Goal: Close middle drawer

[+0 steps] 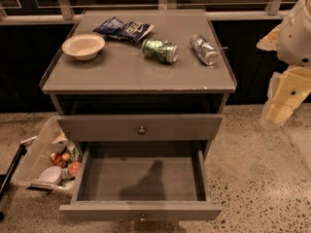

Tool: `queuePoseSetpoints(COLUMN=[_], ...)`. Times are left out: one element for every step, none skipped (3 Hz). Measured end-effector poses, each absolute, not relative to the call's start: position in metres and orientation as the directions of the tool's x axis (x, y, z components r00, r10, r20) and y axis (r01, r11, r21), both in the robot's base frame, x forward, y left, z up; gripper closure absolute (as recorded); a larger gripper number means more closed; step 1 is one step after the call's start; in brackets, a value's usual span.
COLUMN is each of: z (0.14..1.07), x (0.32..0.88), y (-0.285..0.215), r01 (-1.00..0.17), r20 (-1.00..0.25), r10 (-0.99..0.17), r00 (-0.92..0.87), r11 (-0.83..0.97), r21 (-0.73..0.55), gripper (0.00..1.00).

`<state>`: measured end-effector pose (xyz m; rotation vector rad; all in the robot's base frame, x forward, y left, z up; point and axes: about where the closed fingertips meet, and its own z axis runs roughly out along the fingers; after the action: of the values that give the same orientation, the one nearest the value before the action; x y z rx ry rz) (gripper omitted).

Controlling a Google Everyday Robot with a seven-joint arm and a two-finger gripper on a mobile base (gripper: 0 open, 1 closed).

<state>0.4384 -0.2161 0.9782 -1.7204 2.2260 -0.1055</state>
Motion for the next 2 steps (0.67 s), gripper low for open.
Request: queuePoseSetpoints(z=[0.978, 0.958], x=[0.438, 0.426], y=[-0.216, -0.206], r01=[-0.926, -0.940], r20=[-0.210, -0.245], r10=[-0.952, -0.952], r00=[-0.223, -0.183], r11=[0.274, 0.242], r21=[-0.259, -0.239], gripper=[0.00, 0.00])
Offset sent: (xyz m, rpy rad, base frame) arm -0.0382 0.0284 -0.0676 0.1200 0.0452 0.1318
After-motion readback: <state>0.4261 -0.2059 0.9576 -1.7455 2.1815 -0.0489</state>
